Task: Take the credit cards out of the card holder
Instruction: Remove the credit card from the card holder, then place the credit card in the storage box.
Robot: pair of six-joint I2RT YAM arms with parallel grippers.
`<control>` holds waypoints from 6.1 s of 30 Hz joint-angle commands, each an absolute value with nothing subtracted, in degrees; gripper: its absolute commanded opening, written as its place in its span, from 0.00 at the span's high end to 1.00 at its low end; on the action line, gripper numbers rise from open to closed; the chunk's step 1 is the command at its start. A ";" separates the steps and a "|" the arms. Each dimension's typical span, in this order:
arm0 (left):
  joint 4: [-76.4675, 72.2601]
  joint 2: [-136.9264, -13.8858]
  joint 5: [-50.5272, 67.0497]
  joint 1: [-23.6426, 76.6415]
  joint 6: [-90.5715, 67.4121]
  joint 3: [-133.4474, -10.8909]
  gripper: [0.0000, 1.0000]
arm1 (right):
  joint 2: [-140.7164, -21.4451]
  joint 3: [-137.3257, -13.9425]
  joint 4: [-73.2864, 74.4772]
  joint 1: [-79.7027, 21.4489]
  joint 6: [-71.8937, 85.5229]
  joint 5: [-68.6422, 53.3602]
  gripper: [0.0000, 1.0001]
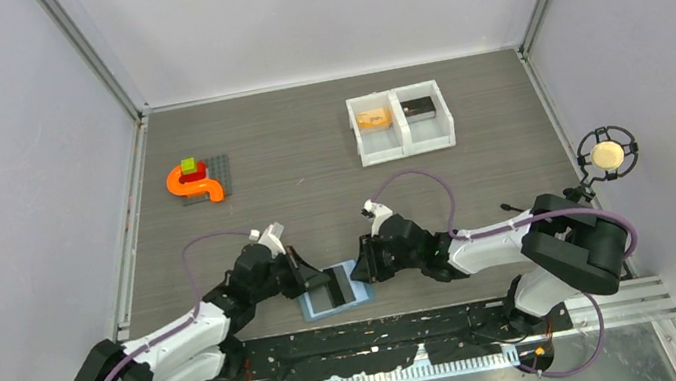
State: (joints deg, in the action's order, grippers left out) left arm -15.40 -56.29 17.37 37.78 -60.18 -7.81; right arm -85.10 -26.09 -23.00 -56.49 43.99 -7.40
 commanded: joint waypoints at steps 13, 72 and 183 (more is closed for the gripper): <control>11.67 -37.83 10.45 37.86 -54.32 -15.02 1.00 | -76.41 -34.44 -9.79 -56.12 28.30 -1.70 0.70; 24.21 -18.28 4.22 37.86 -58.47 -23.57 0.48 | -65.98 -27.77 -27.49 -78.81 -13.74 10.05 0.95; -2.12 -36.75 47.11 37.79 -45.76 -26.02 1.00 | -67.79 -49.28 4.57 -48.74 15.79 -49.97 0.61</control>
State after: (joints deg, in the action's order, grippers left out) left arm 2.74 -35.77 44.73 37.76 -45.67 -24.64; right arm -66.67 -48.53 9.19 -47.99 14.70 -48.34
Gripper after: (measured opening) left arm 0.010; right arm 0.417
